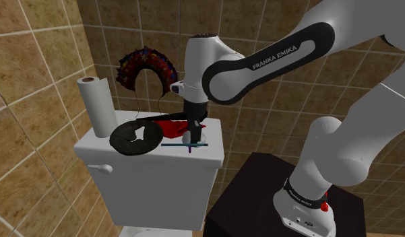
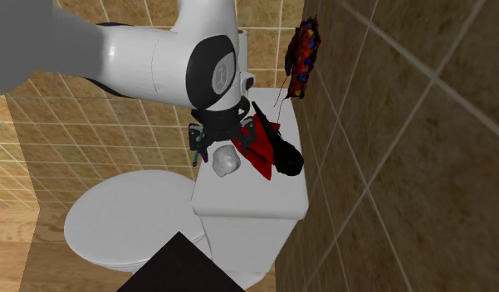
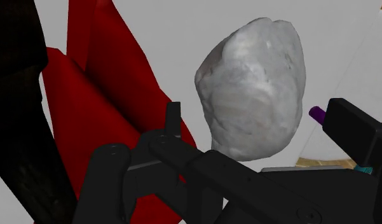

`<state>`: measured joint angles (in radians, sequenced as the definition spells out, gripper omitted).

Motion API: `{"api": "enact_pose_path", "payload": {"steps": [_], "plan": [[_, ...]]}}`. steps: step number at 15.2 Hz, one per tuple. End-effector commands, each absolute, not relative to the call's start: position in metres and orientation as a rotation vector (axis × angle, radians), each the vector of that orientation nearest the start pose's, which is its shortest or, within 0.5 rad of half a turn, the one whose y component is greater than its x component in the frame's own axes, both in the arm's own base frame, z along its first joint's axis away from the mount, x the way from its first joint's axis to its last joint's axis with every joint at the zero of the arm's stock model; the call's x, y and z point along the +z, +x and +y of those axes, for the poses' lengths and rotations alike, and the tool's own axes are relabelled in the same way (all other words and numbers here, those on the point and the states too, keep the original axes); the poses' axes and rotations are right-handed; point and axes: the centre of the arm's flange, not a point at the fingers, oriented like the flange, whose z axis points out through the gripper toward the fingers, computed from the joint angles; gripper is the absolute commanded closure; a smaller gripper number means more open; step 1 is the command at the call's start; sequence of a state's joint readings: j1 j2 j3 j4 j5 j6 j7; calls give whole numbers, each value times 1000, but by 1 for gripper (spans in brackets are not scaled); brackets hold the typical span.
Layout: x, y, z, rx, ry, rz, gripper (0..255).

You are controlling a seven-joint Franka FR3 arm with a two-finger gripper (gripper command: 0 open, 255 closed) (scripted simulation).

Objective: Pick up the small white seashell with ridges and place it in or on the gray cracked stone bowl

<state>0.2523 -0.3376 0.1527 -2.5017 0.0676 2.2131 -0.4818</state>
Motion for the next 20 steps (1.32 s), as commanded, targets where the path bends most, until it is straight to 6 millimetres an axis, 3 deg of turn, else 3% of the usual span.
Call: {"api": "enact_pose_path", "payload": {"steps": [1, 7, 8, 17, 20], "plan": [[404, 396, 173, -74, -2865, -1280, 0], [404, 396, 173, -74, -2865, -1280, 0], [404, 396, 173, -74, -2865, -1280, 255], [403, 396, 173, -74, -2865, -1280, 255], [419, 396, 173, -74, -2865, -1280, 255]]}}
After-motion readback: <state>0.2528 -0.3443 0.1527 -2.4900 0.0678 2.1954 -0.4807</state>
